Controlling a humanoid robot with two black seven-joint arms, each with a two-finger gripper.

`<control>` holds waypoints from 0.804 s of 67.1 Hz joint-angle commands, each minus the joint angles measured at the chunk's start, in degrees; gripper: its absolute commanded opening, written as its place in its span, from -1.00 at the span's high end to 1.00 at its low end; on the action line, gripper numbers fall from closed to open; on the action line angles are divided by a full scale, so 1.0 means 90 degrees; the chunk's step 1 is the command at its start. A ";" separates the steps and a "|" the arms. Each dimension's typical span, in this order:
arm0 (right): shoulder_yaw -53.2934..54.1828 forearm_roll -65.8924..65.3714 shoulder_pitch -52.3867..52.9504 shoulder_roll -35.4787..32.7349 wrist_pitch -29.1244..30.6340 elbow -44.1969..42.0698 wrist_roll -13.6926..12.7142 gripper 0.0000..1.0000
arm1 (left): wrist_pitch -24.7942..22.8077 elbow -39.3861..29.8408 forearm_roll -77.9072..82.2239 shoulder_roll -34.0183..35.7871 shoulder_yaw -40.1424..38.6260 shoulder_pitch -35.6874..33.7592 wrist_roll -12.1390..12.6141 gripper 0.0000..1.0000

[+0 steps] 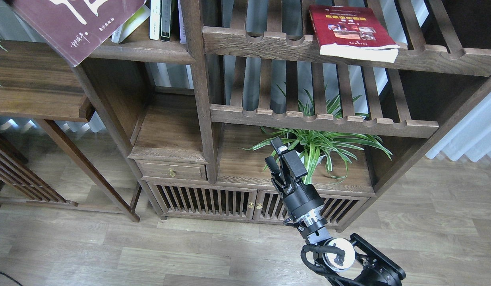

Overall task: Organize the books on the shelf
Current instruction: 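Insert the dark red book into the top shelf with the left gripper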

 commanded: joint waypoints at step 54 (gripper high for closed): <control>-0.0088 0.0017 0.0025 0.0000 0.0000 -0.0313 0.0062 -0.96 | 0.0065 0.0551 0.1632 -0.1695 -0.0613 -0.0613 -0.0024 0.90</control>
